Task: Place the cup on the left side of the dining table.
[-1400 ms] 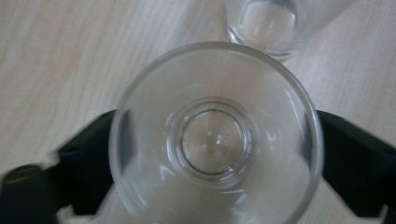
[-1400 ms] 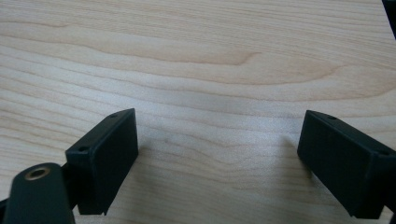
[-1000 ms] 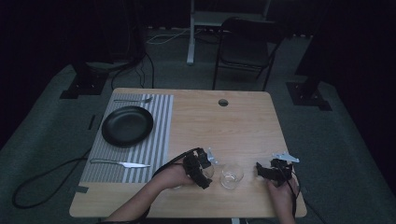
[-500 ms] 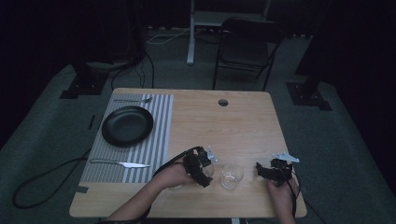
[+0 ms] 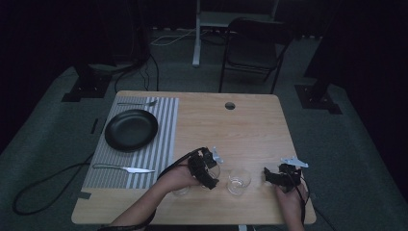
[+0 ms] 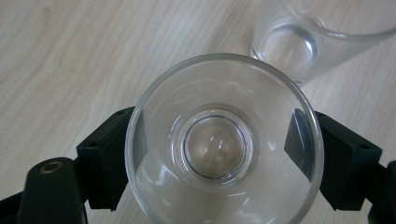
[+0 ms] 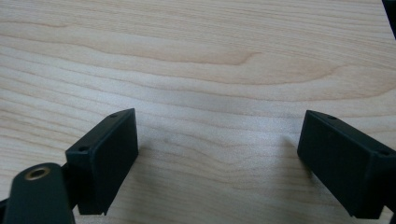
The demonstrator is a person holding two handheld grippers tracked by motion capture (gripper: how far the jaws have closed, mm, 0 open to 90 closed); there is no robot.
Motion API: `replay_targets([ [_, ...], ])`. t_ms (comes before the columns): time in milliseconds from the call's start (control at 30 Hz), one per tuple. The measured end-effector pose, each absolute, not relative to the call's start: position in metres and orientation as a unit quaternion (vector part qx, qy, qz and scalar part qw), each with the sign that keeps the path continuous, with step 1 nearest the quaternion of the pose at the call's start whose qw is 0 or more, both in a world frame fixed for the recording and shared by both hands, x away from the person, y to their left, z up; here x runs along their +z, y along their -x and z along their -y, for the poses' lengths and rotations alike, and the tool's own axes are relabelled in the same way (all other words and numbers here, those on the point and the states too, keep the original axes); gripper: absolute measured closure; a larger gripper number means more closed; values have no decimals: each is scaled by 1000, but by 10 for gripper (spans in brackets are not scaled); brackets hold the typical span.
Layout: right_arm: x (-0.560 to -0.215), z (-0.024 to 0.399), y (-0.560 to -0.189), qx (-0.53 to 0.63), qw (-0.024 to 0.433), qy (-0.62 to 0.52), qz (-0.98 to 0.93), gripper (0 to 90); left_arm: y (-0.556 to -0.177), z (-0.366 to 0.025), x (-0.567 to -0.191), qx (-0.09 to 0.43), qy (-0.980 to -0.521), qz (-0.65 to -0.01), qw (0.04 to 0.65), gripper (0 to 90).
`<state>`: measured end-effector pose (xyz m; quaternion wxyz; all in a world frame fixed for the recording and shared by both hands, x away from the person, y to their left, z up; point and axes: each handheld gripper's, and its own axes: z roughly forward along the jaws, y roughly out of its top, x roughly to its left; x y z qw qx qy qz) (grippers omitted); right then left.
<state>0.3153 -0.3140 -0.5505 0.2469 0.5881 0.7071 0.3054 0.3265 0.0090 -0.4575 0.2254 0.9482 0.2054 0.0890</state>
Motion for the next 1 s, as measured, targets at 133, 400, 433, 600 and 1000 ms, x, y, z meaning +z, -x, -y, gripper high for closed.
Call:
replay_targets([
  [133,-550,314,-315,305,247,-588,-707,119,-331,-12,-454,85,-946,-210,230,185],
  [400,-550,314,-315,305,246,-589,-706,119,-344,-19,-441,98,-936,-237,242,185],
  [433,-550,314,-315,306,247,-589,-707,119,-346,-21,-440,98,-934,-240,244,185],
  [600,-551,314,-315,306,247,-588,-707,119,-351,-29,-437,108,-931,-254,239,186],
  [1000,-551,314,-315,305,247,-588,-707,119,-369,-64,-427,127,-910,-310,243,187],
])
